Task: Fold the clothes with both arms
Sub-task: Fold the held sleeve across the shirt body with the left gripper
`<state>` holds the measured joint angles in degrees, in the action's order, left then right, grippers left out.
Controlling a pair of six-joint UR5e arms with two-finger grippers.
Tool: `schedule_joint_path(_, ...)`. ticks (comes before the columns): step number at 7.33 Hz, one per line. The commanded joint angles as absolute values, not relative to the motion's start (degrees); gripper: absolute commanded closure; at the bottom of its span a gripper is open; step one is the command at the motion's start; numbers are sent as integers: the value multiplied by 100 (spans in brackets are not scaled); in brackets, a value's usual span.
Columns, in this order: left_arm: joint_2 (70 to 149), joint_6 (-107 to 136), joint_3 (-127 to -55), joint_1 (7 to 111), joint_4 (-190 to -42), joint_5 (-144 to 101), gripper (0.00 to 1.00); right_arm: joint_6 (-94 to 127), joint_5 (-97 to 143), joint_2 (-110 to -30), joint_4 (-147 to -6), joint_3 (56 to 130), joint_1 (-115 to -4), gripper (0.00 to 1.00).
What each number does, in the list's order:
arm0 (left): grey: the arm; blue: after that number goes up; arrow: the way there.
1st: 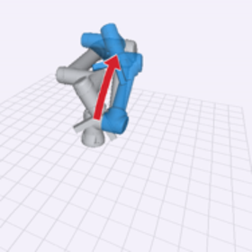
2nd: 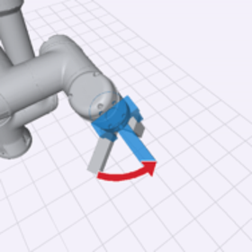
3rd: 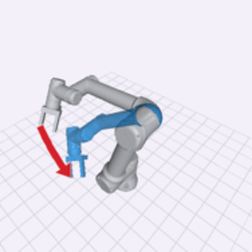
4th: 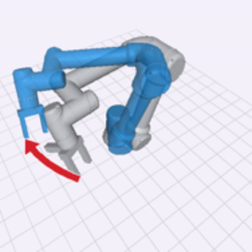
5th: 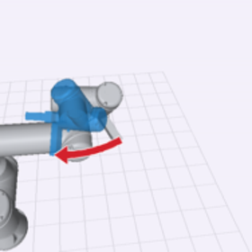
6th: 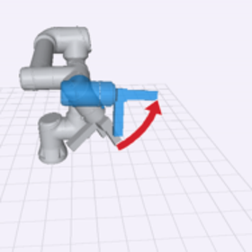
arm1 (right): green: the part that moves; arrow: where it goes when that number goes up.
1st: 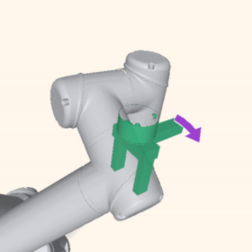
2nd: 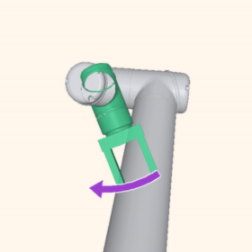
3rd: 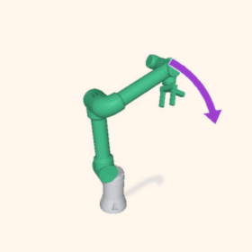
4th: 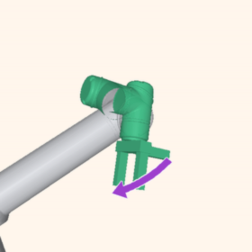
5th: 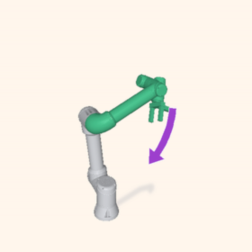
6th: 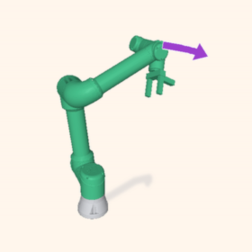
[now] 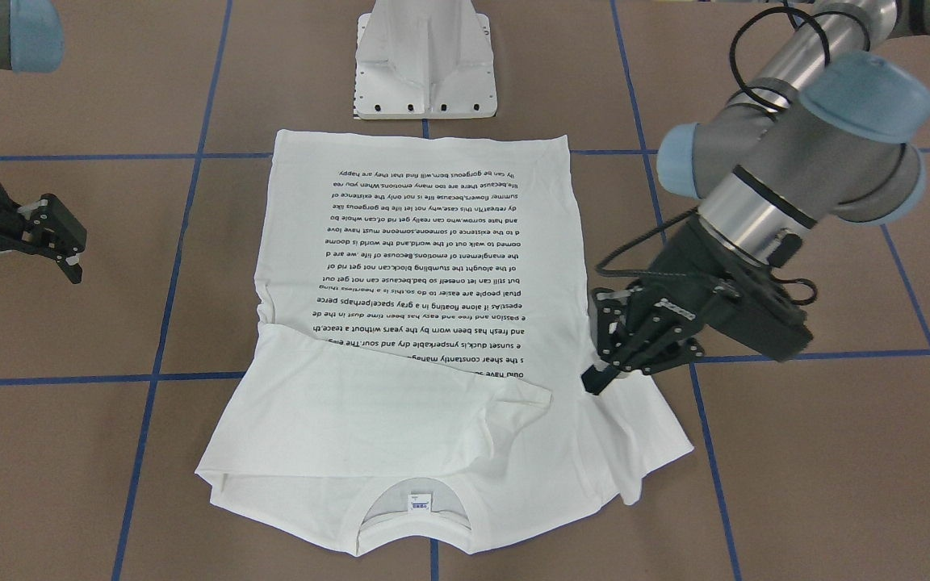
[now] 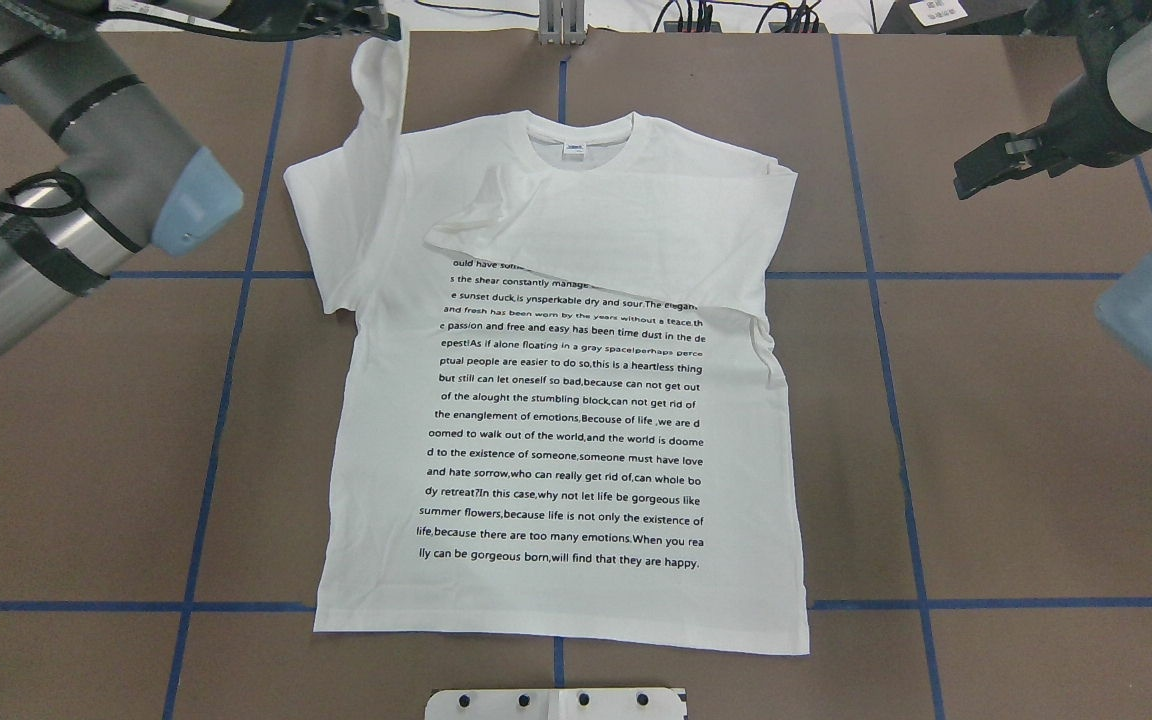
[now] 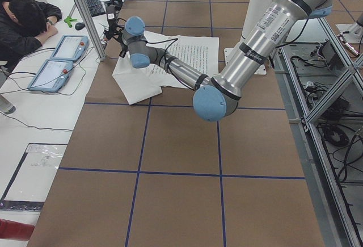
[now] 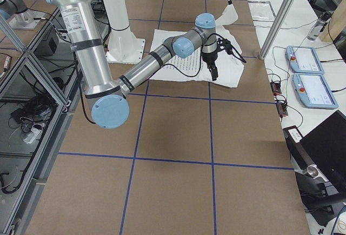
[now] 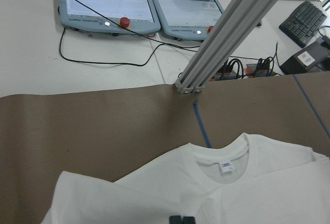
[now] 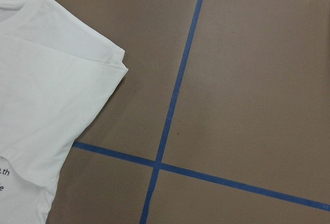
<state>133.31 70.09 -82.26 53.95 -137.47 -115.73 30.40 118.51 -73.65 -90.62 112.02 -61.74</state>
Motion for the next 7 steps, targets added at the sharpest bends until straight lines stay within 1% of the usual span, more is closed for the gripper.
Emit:
schedule_joint_path(1, 13911, 7944, -8279, 4347, -13763, -10456, 100, 3041, 11848, -7356, -9062, 11189, -6179, 0)
schedule_joint_path(3, 13992, 7998, -8218, 3441, -13878, -9653, 100, 3050, 11848, -7365, -9062, 11188, -6179, 0)
schedule_joint_path(5, 14010, 7963, -7789, 3147, -13887, -9510, 100, 3050, 11839, -7365, -9062, 11188, -6187, 0)
schedule_joint_path(6, 13966, 7937, -7683, 3016, -13913, -9492, 2, 3085, 11839, -7365, -9062, 11188, -6187, 0)
schedule_joint_path(7, 14009, 7893, -7656, 2919, -13904, -9370, 0, 3094, 11839, -7357, -9062, 11188, -6187, 0)
